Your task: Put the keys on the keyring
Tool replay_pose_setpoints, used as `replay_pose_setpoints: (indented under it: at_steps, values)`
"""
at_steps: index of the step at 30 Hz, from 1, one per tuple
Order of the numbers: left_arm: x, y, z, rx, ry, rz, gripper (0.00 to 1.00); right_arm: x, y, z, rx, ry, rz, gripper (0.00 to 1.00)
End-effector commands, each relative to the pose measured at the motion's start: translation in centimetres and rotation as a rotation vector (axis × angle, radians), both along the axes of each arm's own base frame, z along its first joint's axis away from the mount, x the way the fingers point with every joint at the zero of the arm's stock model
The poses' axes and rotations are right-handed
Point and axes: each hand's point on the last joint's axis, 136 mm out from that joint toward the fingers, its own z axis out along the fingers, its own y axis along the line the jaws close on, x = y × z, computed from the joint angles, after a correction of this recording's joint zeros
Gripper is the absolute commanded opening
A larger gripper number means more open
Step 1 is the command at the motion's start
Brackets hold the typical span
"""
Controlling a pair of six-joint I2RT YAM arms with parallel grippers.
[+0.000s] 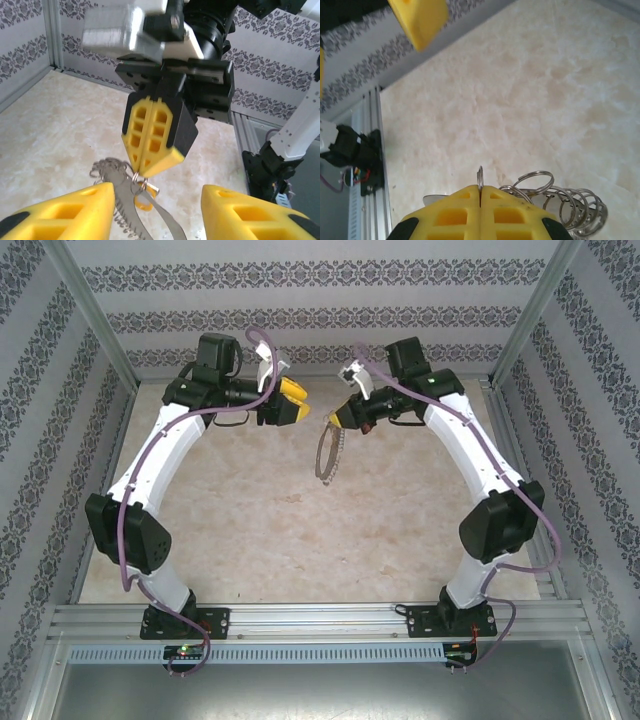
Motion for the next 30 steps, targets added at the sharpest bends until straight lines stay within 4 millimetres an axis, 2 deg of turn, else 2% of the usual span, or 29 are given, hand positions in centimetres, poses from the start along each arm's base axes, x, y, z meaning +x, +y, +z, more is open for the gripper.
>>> replay_pose_setpoints:
  at_steps: [1, 8, 15, 23, 30]
  values:
    - [-1.1, 0.3, -1.8, 0.036, 0.078, -0.064, 0.43, -1.9, -0.5, -3.0, -0.190, 0.050, 0.063, 0.00]
    - [-1.9, 0.4, -3.0, 0.056, 0.124, -0.104, 0.36, -3.1, 0.3, -2.3, -0.235, 0.029, 0.124, 0.00]
    - [-2.3, 0.2, -4.0, 0.028, 0.167, -0.126, 0.34, -3.7, 0.5, -1.3, -0.247, -0.019, 0.130, 0.00]
    - [-2.6, -0.9, -5.1, 0.001, 0.210, -0.160, 0.32, -4.0, 1.3, 1.3, -0.173, -0.092, 0.130, 0.00]
    - [-2.8, -1.9, -5.5, -0.023, 0.224, -0.192, 0.31, -4.2, 2.0, 2.0, -0.155, -0.113, 0.139, 0.00]
